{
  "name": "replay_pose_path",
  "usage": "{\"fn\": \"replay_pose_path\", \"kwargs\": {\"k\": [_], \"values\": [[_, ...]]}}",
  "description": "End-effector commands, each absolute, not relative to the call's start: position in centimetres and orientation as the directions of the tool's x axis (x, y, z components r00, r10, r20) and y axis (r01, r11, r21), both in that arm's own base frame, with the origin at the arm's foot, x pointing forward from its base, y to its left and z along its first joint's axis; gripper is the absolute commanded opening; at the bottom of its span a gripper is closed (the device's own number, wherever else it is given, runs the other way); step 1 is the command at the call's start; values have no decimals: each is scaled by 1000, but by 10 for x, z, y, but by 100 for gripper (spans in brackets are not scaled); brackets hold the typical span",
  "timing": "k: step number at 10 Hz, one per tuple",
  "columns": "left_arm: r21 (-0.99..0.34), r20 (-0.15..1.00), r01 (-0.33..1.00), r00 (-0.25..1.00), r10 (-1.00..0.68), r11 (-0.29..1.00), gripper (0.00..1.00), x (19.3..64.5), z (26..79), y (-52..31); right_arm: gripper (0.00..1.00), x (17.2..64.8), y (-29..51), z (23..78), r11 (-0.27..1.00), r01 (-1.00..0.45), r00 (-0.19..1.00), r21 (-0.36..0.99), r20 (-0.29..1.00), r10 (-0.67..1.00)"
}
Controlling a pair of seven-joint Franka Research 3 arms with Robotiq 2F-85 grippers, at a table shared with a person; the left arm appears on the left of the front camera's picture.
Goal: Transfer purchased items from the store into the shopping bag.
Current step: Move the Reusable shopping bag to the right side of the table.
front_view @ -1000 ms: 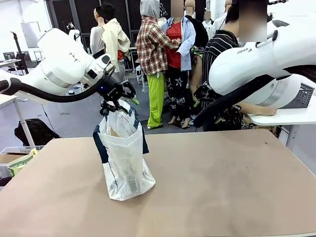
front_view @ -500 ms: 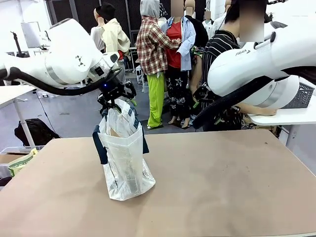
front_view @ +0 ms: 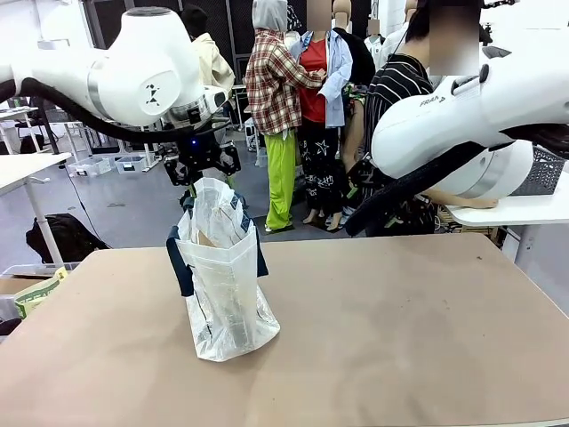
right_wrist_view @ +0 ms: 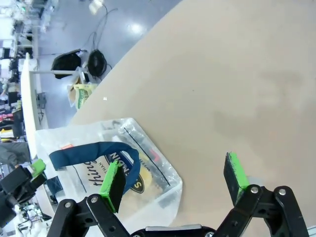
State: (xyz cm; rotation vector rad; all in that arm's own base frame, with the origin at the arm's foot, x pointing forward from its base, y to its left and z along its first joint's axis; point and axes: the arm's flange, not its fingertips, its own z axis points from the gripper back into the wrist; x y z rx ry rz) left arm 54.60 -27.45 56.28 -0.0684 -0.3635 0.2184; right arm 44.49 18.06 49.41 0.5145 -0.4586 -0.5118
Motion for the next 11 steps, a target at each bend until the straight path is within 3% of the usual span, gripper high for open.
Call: {"fn": "replay_pose_path", "kwargs": {"k": [1, 6, 9, 11], "values": [[-146, 332, -242, 901, 278, 959, 100, 551, 570, -282, 100, 448, 210, 496, 791, 304, 803, 530, 304, -513], [-73, 351, -273, 893, 281, 959, 100, 541, 570, -266, 100, 452, 225, 498, 813, 276, 817, 513, 320, -480], [-108, 360, -270, 886, 291, 957, 100, 537, 570, -256, 100, 455, 227, 499, 811, 271, 820, 518, 317, -477], [-93, 309, -255, 912, 271, 962, 100, 540, 558, -253, 100, 456, 226, 499, 810, 271, 820, 520, 317, -477]]}}
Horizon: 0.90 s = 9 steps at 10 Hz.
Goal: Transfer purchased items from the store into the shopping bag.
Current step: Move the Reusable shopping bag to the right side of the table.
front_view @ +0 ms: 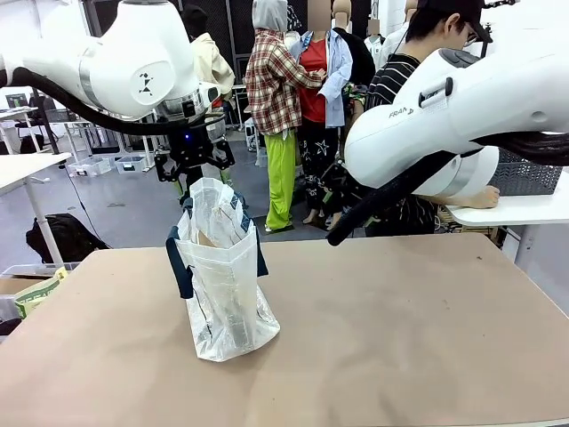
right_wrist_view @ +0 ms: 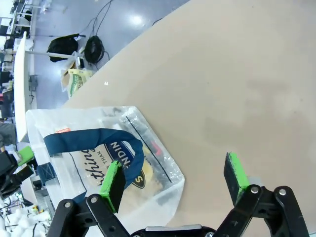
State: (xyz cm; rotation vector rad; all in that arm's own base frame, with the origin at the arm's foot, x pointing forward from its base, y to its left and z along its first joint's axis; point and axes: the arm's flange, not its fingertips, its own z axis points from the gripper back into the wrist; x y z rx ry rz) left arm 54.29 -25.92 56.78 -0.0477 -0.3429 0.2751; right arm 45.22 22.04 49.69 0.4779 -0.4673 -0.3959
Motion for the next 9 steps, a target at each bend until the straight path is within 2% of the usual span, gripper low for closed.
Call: {"fn": "replay_pose_path", "kwargs": {"k": [1, 5, 9], "values": [[-103, 273, -260, 921, 279, 960, 100, 547, 551, -252, 100, 456, 226, 498, 810, 273, 820, 519, 316, -478], [-129, 238, -222, 939, 247, 967, 100, 554, 537, -259, 100, 456, 224, 496, 809, 275, 817, 520, 317, -482], [-230, 230, -178, 945, 231, 957, 100, 557, 537, -267, 100, 454, 223, 494, 801, 279, 815, 530, 310, -489]]}}
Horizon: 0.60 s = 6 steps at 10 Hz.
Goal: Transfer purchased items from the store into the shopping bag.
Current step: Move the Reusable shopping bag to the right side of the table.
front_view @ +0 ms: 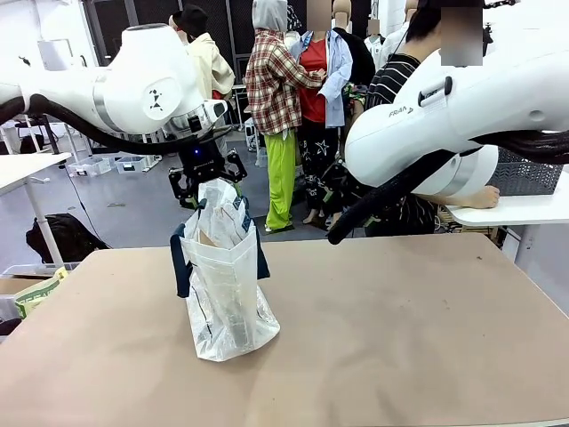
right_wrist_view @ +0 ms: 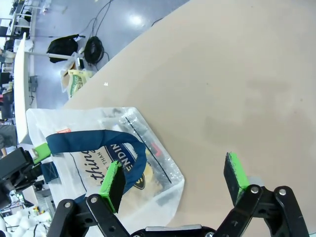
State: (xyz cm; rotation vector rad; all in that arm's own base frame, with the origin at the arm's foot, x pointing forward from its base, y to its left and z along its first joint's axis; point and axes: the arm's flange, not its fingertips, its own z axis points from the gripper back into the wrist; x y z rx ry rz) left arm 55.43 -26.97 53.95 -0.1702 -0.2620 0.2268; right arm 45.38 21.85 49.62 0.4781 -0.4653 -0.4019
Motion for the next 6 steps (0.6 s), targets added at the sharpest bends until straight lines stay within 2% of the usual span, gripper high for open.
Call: {"fn": "replay_pose_path", "kwargs": {"k": [1, 4, 6], "values": [[-252, 219, -169, 949, 226, 953, 100, 559, 536, -269, 100, 454, 222, 494, 802, 279, 816, 528, 310, -488], [-266, 210, -132, 959, 191, 955, 100, 562, 533, -277, 100, 453, 221, 494, 810, 273, 818, 518, 318, -479], [-215, 199, -127, 965, 171, 968, 100, 565, 529, -283, 100, 452, 221, 494, 812, 277, 818, 514, 318, -480]]}}
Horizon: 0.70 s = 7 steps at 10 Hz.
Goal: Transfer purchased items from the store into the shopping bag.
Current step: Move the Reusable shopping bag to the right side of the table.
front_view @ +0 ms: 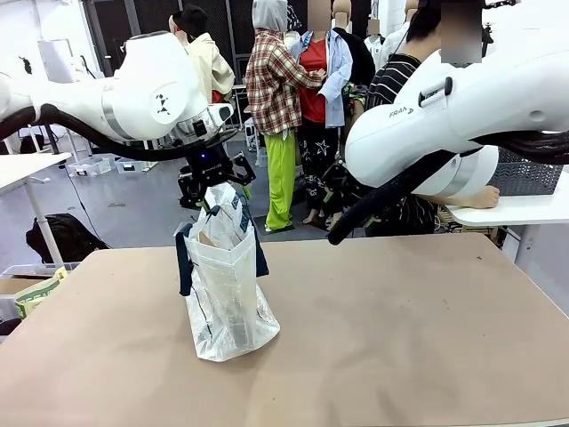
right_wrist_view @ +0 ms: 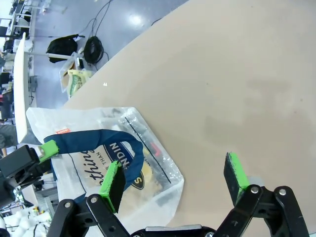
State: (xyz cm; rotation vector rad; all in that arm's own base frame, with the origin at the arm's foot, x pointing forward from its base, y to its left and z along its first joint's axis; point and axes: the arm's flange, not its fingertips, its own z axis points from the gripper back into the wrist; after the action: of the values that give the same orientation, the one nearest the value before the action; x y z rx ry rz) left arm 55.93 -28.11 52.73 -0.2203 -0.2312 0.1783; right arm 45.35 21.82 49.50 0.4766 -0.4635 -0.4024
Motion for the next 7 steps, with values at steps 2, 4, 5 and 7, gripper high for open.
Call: {"fn": "replay_pose_path", "kwargs": {"k": [2, 4, 5, 7], "values": [[-151, 200, -117, 969, 146, 982, 100, 566, 528, -289, 100, 453, 221, 494, 813, 277, 818, 512, 319, -479], [-78, 194, -129, 971, 142, 989, 100, 566, 523, -289, 100, 451, 221, 493, 814, 277, 817, 510, 320, -479], [-60, 195, -132, 971, 142, 989, 100, 566, 521, -288, 100, 452, 221, 493, 813, 277, 818, 511, 319, -479], [-17, 188, -136, 973, 137, 991, 100, 567, 517, -288, 100, 452, 222, 492, 814, 275, 818, 512, 320, -478]]}}
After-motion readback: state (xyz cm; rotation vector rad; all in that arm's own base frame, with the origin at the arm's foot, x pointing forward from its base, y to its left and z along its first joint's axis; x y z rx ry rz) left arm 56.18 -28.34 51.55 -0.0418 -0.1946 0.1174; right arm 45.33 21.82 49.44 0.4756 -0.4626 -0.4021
